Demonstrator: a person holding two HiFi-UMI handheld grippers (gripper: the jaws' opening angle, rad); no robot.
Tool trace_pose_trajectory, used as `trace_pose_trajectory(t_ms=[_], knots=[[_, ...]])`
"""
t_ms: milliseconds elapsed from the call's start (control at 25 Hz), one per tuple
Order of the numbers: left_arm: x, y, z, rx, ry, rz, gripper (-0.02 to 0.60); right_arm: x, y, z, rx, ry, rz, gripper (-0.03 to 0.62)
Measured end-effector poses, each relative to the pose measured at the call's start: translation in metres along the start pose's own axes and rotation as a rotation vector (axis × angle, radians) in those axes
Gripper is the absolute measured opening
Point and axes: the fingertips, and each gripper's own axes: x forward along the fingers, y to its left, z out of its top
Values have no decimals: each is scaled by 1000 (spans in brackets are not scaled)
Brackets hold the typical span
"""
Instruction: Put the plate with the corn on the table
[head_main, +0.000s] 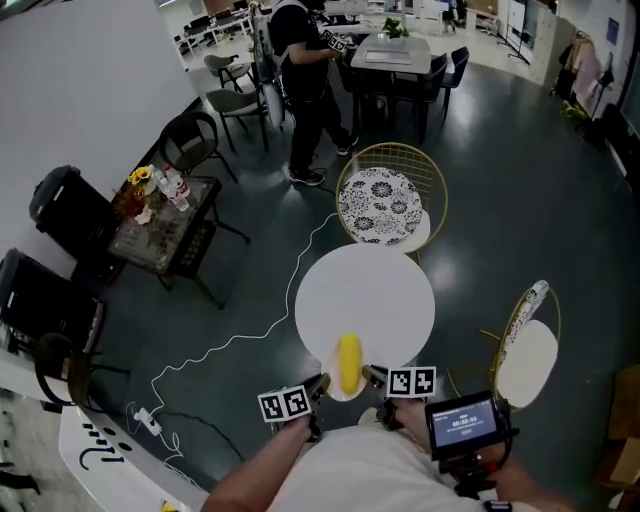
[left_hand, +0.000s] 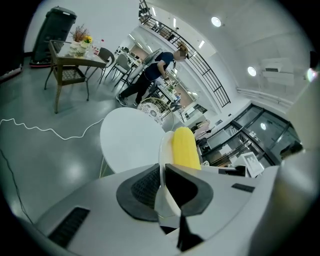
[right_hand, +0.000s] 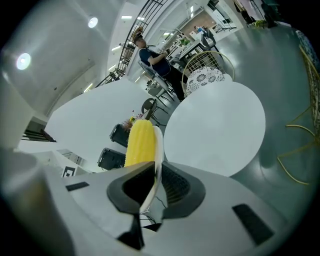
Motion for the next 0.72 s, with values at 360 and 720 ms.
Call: trace_pose_trajectory(t_ms=[360, 720], knots=[[20, -13, 13, 10, -8, -1, 38, -4, -12, 24, 13, -12, 19, 48], [40, -18, 24, 35, 15, -19, 38, -5, -24, 40, 36, -50, 13, 48]])
